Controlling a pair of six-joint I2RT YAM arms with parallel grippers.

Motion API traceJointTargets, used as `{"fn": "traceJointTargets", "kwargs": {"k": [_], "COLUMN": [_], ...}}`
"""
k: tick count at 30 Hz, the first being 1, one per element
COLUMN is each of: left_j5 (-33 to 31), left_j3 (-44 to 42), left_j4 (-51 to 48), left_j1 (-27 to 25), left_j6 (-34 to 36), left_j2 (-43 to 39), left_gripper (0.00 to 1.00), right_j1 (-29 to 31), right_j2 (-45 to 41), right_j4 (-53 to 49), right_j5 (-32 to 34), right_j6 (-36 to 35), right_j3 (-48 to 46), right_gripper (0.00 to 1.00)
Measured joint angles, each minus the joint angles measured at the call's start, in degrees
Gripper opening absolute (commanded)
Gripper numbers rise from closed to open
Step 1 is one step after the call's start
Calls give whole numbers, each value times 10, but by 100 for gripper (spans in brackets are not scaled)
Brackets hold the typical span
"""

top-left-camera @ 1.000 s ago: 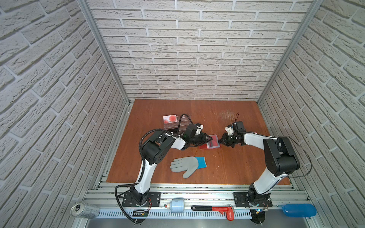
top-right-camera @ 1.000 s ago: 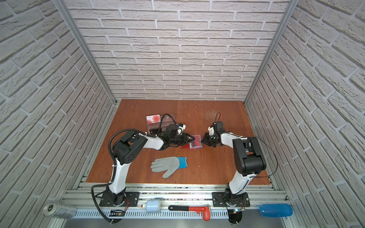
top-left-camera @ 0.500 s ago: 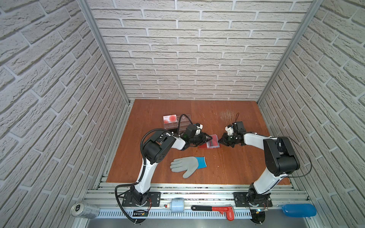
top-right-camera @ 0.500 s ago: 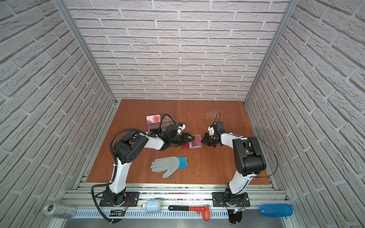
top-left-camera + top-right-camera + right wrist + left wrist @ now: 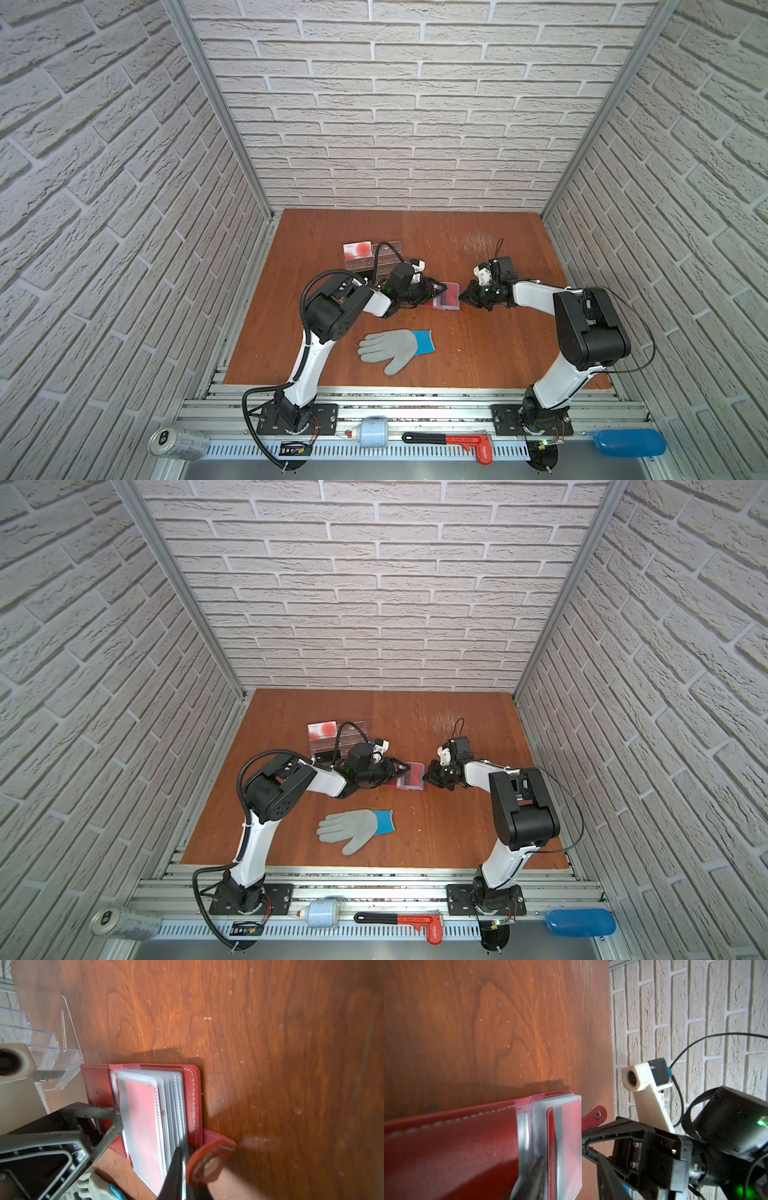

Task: Take the credit cards out of the card holder

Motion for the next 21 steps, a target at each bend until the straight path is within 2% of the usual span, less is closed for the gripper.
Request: {"fn": "traceJointTargets", "kwargs": {"k": [21], "left_j5": [23], "left_j3": [-2], "left_j4": [35], "left_j1": [-2], "left_j6": [-2], "left_j2": [11], "left_gripper": [41], "right_j1": [0], "right_j2": [7], "right_j4": [2], "right_j5": [-4], "right_j6": [0], "right_j3": [3], "right_gripper": [8]}}
